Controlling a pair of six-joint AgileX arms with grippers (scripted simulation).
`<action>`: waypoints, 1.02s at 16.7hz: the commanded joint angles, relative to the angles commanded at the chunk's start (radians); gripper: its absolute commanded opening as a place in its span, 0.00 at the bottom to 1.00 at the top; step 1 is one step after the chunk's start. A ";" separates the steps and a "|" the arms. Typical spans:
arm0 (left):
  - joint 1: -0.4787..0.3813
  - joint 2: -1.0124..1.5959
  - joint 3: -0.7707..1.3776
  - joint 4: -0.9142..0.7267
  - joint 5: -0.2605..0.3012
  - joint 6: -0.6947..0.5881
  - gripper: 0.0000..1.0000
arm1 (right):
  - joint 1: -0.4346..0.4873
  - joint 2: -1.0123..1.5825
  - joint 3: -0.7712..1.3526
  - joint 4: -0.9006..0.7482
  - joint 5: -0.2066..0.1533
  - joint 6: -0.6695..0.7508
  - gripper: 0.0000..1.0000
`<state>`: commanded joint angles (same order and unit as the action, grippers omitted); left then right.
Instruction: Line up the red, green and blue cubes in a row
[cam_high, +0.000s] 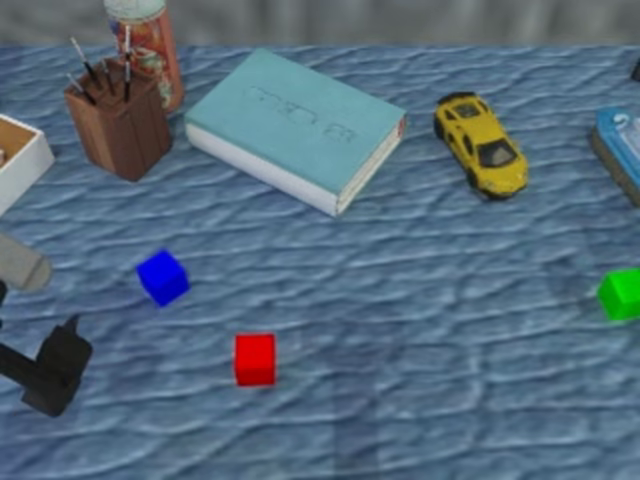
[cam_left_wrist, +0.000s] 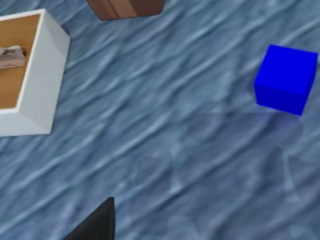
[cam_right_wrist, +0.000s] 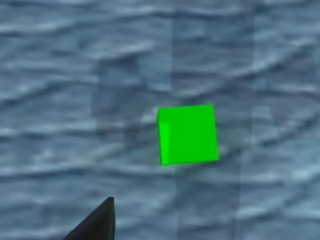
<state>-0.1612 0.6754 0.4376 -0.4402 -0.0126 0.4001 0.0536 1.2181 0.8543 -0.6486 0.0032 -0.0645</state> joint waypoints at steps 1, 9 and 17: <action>0.029 -0.097 -0.071 0.051 -0.001 -0.047 1.00 | 0.004 0.093 0.065 -0.051 0.001 -0.005 1.00; 0.168 -0.602 -0.406 0.388 0.010 -0.353 1.00 | 0.028 0.634 0.461 -0.340 -0.001 -0.031 1.00; 0.181 -0.675 -0.438 0.440 0.013 -0.400 1.00 | 0.025 0.696 0.513 -0.373 -0.002 -0.034 1.00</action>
<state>0.0200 0.0000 0.0000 0.0000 0.0000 0.0000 0.0788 1.9144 1.3675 -1.0217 0.0012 -0.0984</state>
